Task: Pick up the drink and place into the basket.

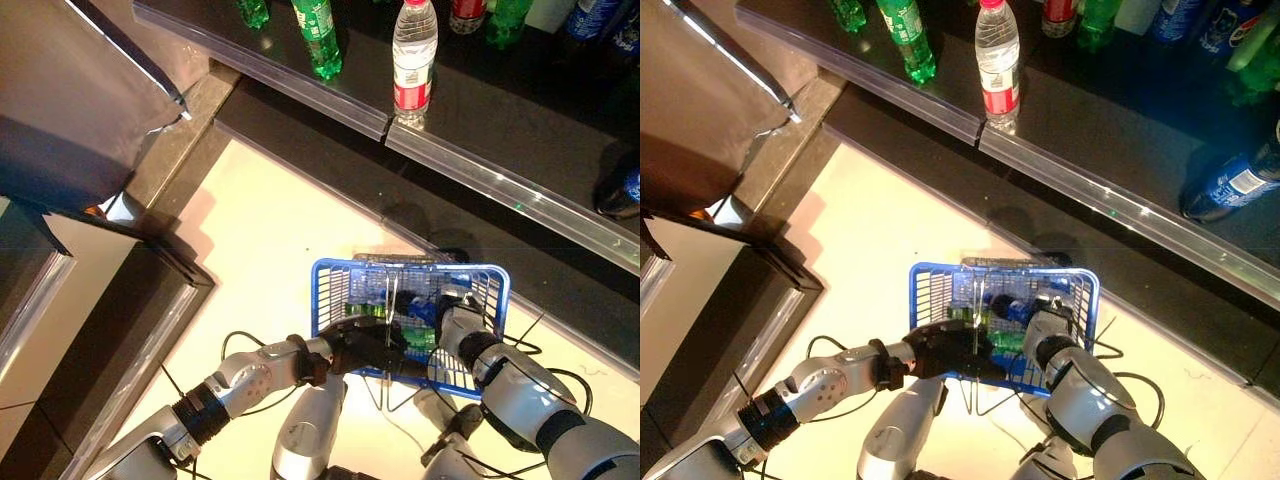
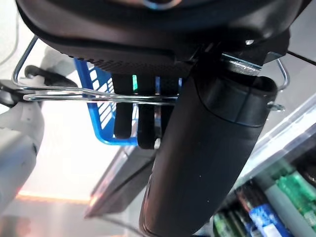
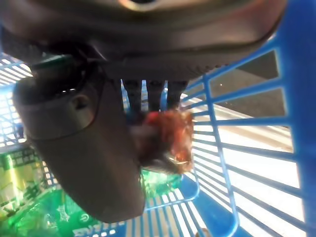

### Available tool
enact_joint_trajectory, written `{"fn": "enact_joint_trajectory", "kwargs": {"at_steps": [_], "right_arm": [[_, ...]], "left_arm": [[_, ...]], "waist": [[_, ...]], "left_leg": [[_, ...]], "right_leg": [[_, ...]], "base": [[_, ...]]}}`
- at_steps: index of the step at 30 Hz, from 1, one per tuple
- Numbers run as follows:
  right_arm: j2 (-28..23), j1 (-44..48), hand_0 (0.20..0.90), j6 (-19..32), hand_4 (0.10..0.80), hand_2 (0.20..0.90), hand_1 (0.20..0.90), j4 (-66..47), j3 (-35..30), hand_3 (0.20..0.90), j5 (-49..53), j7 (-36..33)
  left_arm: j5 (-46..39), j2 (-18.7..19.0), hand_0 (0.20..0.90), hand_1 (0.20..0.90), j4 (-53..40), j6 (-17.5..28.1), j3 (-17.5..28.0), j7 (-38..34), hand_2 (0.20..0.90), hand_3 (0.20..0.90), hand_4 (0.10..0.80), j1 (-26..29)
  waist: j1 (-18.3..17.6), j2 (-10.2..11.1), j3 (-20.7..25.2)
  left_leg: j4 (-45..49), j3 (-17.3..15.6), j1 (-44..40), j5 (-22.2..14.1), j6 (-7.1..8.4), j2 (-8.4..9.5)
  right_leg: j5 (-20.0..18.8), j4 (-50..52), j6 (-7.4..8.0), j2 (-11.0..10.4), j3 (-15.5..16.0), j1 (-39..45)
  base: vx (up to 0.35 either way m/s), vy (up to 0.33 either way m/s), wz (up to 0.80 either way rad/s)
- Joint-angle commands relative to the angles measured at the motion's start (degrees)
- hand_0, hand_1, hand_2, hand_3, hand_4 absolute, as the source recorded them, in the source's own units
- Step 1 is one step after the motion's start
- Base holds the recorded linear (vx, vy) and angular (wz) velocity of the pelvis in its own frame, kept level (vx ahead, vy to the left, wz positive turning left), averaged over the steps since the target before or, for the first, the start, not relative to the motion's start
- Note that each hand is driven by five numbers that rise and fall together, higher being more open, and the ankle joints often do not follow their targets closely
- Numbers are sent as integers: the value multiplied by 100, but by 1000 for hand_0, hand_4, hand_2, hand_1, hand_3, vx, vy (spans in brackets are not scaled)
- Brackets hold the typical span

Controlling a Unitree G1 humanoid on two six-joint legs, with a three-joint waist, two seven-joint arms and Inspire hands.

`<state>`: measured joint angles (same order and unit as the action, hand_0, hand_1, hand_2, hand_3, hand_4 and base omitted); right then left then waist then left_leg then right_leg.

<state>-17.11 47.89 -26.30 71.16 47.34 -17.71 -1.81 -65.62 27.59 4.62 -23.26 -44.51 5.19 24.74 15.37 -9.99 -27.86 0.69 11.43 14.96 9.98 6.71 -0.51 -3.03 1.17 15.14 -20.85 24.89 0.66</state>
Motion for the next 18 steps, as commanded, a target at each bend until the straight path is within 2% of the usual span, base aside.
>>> {"fn": "enact_joint_trajectory", "kwargs": {"at_steps": [1,6,12,18], "right_arm": [[126,660,900,119,800,900,900,381,105,900,230,-284],[122,566,900,368,800,900,900,343,12,900,483,-423],[61,388,900,818,800,900,900,-54,-175,900,1015,-731],[-73,-196,900,1296,800,900,900,-1265,-504,900,1561,-1311]], "left_arm": [[-1386,-751,300,300,-1839,594,2,915,300,200,100,413],[-1571,-716,300,300,-1923,722,121,659,300,200,100,406],[-1713,-638,300,300,-2000,752,455,242,300,200,100,208],[-1307,-637,300,300,-1991,883,1230,-679,300,200,100,-397]], "waist": [[124,-19,185],[111,-25,283],[80,67,415],[-9,282,561]], "left_leg": [[-339,-535,-434,-190,-522,-129],[-397,-571,-530,-192,-505,-133],[-434,-631,-646,-211,-474,-195],[-450,-702,-775,-225,-411,-312]], "right_leg": [[-792,411,-352,-348,-390,-759],[-778,361,-351,-339,-347,-667],[-753,308,-358,-282,-320,-564],[-709,281,-366,-176,-359,-471]], "base": [[0,0,0],[0,7,0],[0,0,0],[-3,-7,-2]]}}
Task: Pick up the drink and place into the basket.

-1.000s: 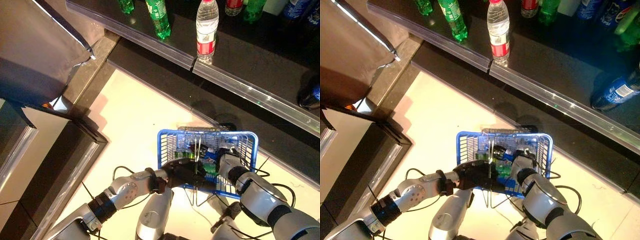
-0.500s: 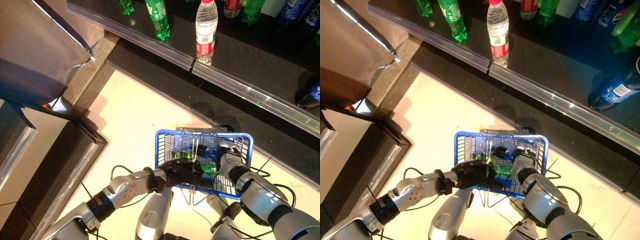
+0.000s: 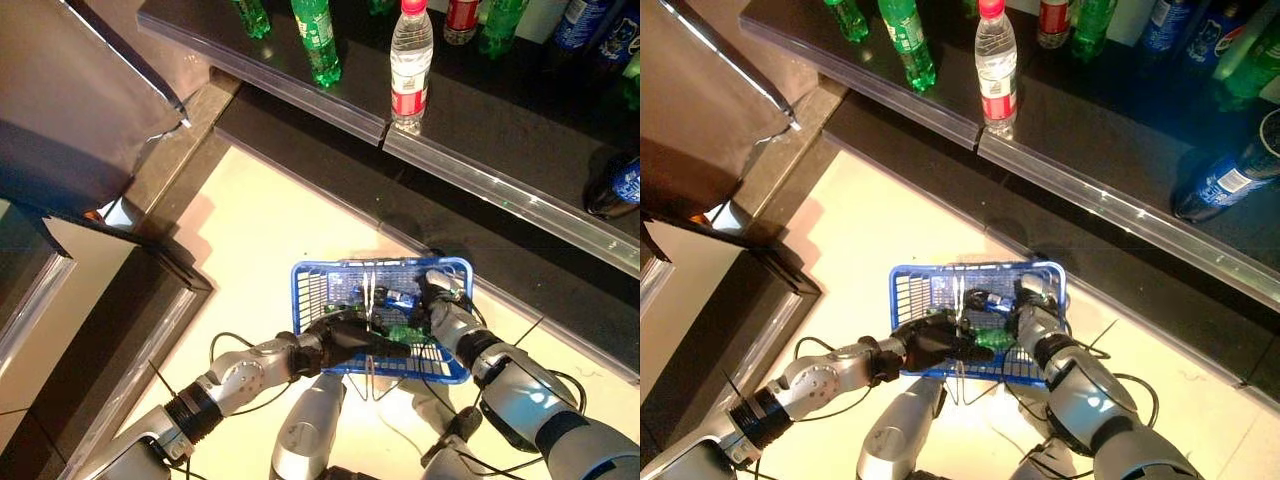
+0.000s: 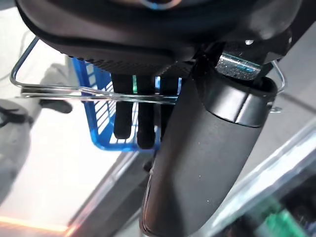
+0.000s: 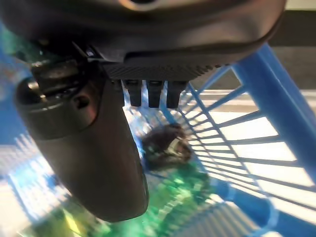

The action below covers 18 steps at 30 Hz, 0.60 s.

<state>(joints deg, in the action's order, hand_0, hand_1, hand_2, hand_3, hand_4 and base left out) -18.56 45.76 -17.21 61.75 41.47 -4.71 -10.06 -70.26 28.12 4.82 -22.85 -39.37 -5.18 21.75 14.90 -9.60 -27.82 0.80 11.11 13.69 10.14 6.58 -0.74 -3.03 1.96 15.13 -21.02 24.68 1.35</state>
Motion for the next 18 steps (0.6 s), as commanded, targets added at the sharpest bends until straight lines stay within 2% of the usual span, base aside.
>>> {"fn": "enact_joint_trajectory", "kwargs": {"at_steps": [1,5,8,9,10,15,16,18], "right_arm": [[-19,-307,900,202,800,900,900,-1006,-12,900,219,-560],[-429,-1491,900,47,800,900,900,-2907,-201,900,81,-602],[-668,-2594,900,521,800,900,900,-3970,-628,900,-165,-370],[-692,-2706,900,623,800,900,900,-4054,-670,900,-194,-323],[-797,-2987,900,951,800,900,900,-4295,-742,900,-169,-258],[-911,-3664,900,1378,800,900,900,-4750,-1014,900,53,-21],[-875,-3887,900,1505,800,900,900,-4810,-1137,900,133,74],[-797,-4217,900,1703,800,900,900,-4812,-1313,900,337,252]], "left_arm": [[-545,-703,300,300,-2015,846,985,303,300,200,100,-397],[162,-633,300,300,-2106,1004,1657,193,300,200,100,-1285],[502,-655,300,300,-1956,929,2193,245,300,200,100,-1977],[496,-663,300,300,-1919,903,2232,221,300,200,100,-2038],[565,-649,300,300,-1774,900,2325,179,300,200,100,-2193],[967,-624,300,300,-1161,973,2526,-102,300,200,100,-2548],[1541,-599,300,300,-972,1172,2631,-177,300,200,100,-2676],[1818,-647,300,300,-594,1195,2723,-270,300,200,100,-2868]], "waist": [[-2,311,604],[-133,447,753],[-259,549,961],[-272,559,996],[-313,590,1087],[-430,648,1378],[-475,661,1467],[-520,697,1635]], "left_leg": [[-466,-705,-687,-247,-378,-328],[-501,-785,-807,-242,-317,-457],[-533,-872,-934,-211,-255,-574],[-539,-879,-952,-206,-246,-588],[-547,-897,-1002,-192,-215,-628],[-569,-966,-1157,-158,-122,-752],[-580,-999,-1212,-144,-86,-801],[-580,-1044,-1277,-130,-42,-851]], "right_leg": [[-683,188,-375,-121,-351,-498],[-608,133,-390,-2,-421,-389],[-537,65,-409,97,-475,-249],[-529,53,-412,110,-480,-227],[-501,28,-415,141,-491,-164],[-424,-46,-459,217,-535,30],[-400,-80,-482,248,-546,100],[-393,-145,-497,282,-551,206]], "base": [[0,-28,-7],[2,-10,-16],[42,5,-14],[55,-1,-11],[64,-5,-13],[63,4,-7],[85,12,-15],[96,-7,-12]]}}
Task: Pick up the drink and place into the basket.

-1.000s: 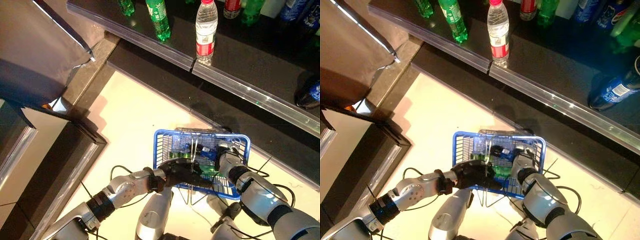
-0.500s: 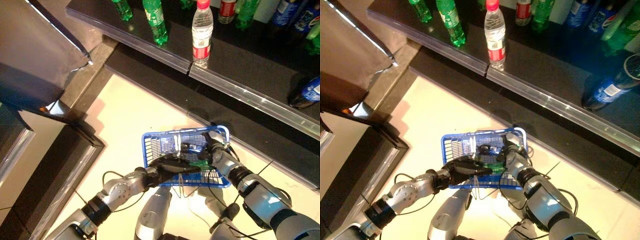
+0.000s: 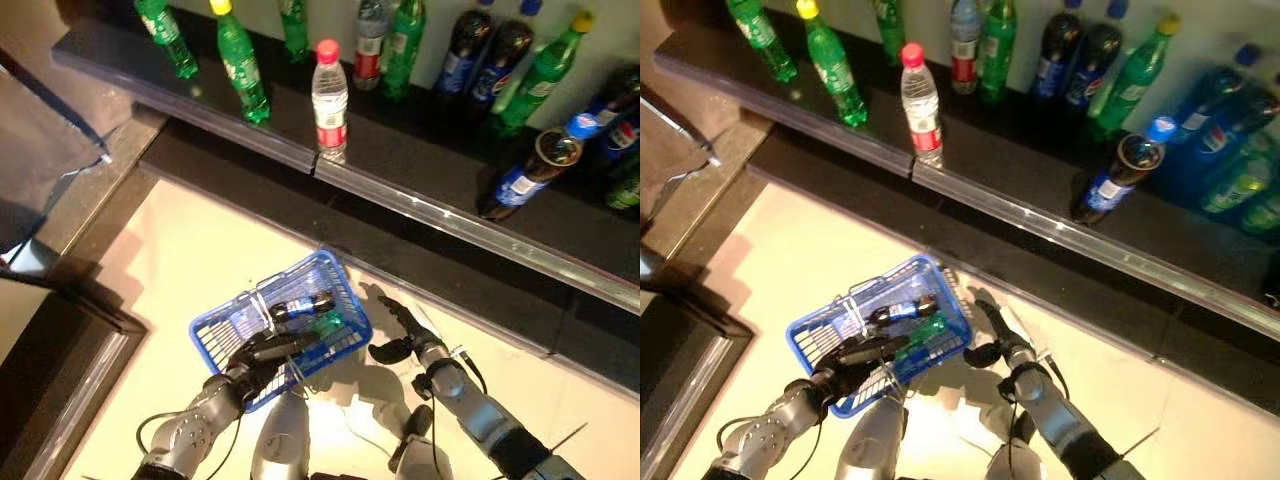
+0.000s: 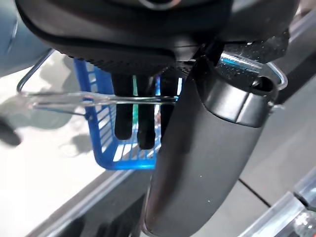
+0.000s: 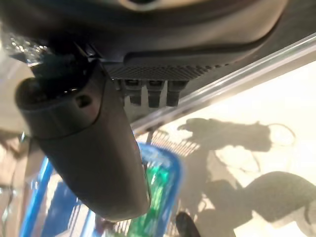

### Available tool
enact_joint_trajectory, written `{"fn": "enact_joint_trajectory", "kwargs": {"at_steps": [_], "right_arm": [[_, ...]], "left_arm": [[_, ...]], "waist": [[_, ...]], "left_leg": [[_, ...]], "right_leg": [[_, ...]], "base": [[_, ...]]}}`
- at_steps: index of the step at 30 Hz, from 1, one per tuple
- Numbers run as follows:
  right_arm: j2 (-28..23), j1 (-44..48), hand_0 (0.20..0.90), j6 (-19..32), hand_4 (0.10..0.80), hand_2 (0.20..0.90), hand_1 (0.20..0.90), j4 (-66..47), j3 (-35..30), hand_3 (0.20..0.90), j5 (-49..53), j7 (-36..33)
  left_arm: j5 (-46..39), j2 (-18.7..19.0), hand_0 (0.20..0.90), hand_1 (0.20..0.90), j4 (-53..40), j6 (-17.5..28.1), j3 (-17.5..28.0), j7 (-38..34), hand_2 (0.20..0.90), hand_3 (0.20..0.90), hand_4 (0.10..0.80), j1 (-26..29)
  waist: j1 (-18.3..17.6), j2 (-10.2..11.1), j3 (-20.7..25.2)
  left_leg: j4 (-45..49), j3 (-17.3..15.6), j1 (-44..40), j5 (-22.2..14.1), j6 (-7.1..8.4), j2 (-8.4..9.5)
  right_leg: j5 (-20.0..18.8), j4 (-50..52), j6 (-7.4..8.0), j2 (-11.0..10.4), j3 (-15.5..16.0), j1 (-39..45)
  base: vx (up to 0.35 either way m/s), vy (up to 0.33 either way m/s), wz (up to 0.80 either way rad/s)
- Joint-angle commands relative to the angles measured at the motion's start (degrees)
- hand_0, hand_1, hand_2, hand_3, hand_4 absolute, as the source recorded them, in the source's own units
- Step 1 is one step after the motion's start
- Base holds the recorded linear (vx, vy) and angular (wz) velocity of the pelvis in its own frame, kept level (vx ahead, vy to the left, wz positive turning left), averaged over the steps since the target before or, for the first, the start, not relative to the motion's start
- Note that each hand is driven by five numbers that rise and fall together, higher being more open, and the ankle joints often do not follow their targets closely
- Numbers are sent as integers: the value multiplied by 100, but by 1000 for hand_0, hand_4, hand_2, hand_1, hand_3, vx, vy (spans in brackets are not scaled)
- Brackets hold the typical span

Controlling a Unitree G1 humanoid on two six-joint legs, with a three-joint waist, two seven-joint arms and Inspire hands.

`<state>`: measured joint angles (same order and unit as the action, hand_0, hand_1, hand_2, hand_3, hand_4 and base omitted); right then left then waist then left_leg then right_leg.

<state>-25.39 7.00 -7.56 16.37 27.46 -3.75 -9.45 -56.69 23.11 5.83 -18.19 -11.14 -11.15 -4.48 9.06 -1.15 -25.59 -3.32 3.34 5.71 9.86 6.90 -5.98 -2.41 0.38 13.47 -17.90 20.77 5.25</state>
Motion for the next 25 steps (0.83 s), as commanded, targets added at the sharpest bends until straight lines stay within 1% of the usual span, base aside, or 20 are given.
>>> {"fn": "enact_joint_trajectory", "kwargs": {"at_steps": [1,2,3,6,7,8,9,10,11,12,14,15,17,18,25], "right_arm": [[-66,-492,900,814,800,900,900,-269,17,900,351,250],[-3,-610,900,883,800,900,900,-209,-57,900,478,311],[41,-703,900,948,800,900,900,-152,-106,900,569,364],[127,-935,900,1054,800,900,900,-43,-203,900,792,399],[160,-990,900,1063,800,900,900,8,-221,900,856,418],[168,-1003,900,1058,800,900,900,21,-226,900,925,405],[220,-1110,900,1073,800,900,900,105,-282,900,1143,429],[243,-1161,900,1081,800,900,900,152,-312,900,1235,442],[298,-1222,900,1084,800,900,900,226,-362,900,1269,510],[350,-1282,900,1045,800,900,900,308,-394,900,1403,547],[421,-1370,900,995,800,900,900,426,-437,900,1505,511],[480,-1426,900,980,800,900,900,502,-450,900,1592,541],[535,-1472,900,932,800,900,900,600,-479,900,1713,564],[574,-1501,900,949,800,900,900,692,-509,900,1687,596],[680,-1465,900,989,800,900,900,970,-508,900,1665,511]], "left_arm": [[741,-193,300,300,-476,817,-54,323,300,200,100,-322],[1046,-223,300,300,-249,915,-23,249,300,200,100,-382],[1165,-245,300,300,8,1015,-17,276,300,200,100,-415],[1380,-329,300,300,600,1099,-23,135,300,200,100,-516],[1493,-380,300,300,860,1215,-16,173,300,200,100,-536],[1521,-395,300,300,924,1229,-13,170,300,200,100,-540],[1527,-456,300,300,1347,1329,-2,154,300,200,100,-577],[1535,-487,300,300,1534,1359,2,113,300,200,100,-585],[1653,-547,300,300,1873,1508,40,154,300,200,100,-564],[1637,-605,300,300,2198,1549,69,105,300,200,100,-520],[1615,-684,300,300,2562,1533,109,-43,300,200,100,-465],[1634,-770,300,300,2946,1606,165,-45,300,200,100,-384],[1556,-823,300,300,3182,1632,173,-49,300,200,100,-315],[1557,-866,300,300,3328,1716,169,31,300,200,100,-293],[1526,-919,300,300,3455,1805,-9,154,300,200,100,-254]], "waist": [[45,-125,1473],[28,-106,1515],[10,-86,1547],[-56,-40,1624],[-82,-27,1644],[-88,-24,1650],[-138,-3,1685],[-166,4,1703],[-210,16,1728],[-260,27,1760],[-327,39,1794],[-384,52,1818],[-438,66,1849],[-466,70,1857],[-492,66,1880]], "left_leg": [[-167,-287,-510,-99,-49,-362],[-167,-305,-541,-98,-30,-392],[-167,-322,-567,-95,-17,-411],[-168,-372,-649,-104,13,-470],[-168,-389,-677,-110,21,-487],[-168,-393,-684,-112,24,-491],[-168,-426,-721,-116,31,-517],[-168,-447,-745,-123,35,-531],[-168,-467,-767,-129,44,-544],[-168,-500,-796,-137,54,-569],[-168,-543,-822,-138,71,-596],[-168,-569,-846,-149,80,-617],[-168,-598,-864,-159,90,-631],[-168,-619,-881,-166,92,-641],[-168,-642,-927,-197,92,-656]], "right_leg": [[-447,-20,-337,-17,-155,-132],[-438,-41,-347,-3,-153,-89],[-434,-60,-351,9,-159,-50],[-407,-91,-364,44,-156,36],[-398,-98,-370,52,-166,58],[-395,-101,-372,54,-168,64],[-380,-107,-379,70,-185,95],[-369,-109,-382,81,-201,111],[-362,-122,-381,86,-222,137],[-350,-129,-386,94,-243,159],[-349,-139,-384,102,-277,177],[-343,-153,-385,111,-315,194],[-337,-170,-391,122,-358,204],[-334,-174,-394,125,-377,212],[-314,-187,-405,121,-382,261]], "base": [[64,-34,-14],[57,-50,-14],[35,-54,-13],[28,-54,-4],[0,0,0],[21,-36,-6],[23,-35,-7],[38,-39,-7],[44,-27,-8],[40,-19,-10],[35,-20,-15],[33,-18,-15],[24,-10,-17],[15,-7,-22],[4,-5,-6]]}}
